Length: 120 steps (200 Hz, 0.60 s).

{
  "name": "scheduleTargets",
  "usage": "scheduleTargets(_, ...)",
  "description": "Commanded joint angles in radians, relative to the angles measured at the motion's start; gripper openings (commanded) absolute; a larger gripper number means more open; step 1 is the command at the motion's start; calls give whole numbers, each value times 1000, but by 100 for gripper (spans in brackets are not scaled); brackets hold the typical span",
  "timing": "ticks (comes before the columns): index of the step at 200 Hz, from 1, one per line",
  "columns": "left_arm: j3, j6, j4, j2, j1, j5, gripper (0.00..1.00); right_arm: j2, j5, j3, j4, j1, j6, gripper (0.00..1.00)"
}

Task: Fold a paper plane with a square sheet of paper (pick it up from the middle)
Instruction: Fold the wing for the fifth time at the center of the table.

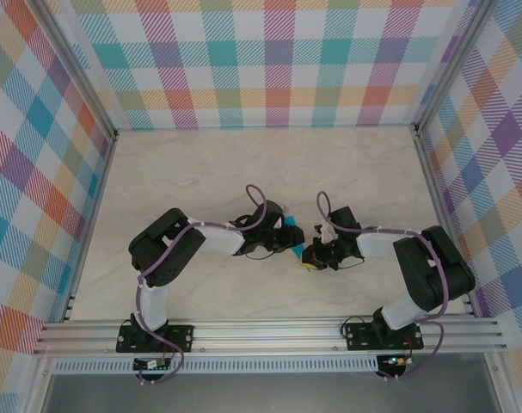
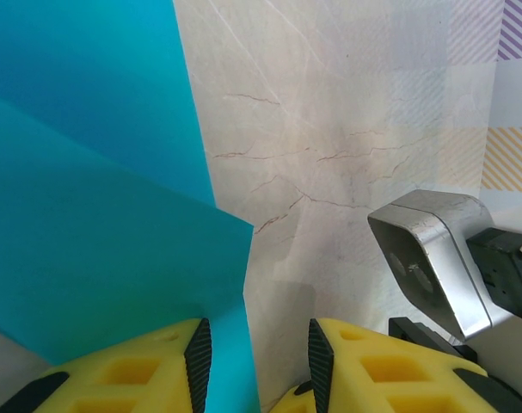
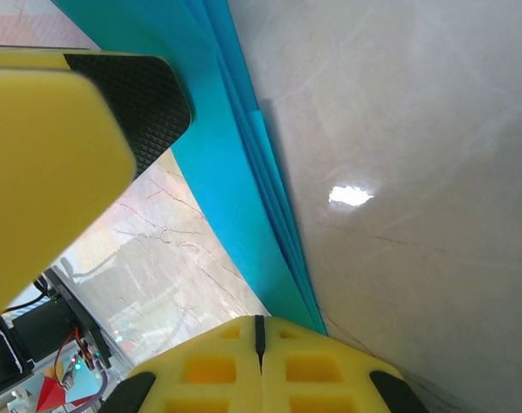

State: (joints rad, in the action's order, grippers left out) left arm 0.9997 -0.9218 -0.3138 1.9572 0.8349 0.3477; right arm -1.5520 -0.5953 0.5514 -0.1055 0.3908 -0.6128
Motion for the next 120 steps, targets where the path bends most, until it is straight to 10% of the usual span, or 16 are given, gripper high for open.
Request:
scheduleTargets(1,7,23,77,43,3,-6,38,24,30,-27,-81,-12,8,5)
scheduleTargets(120,13,25,74,51,2,2,37,41,138,-74,-140,-30,-40,5)
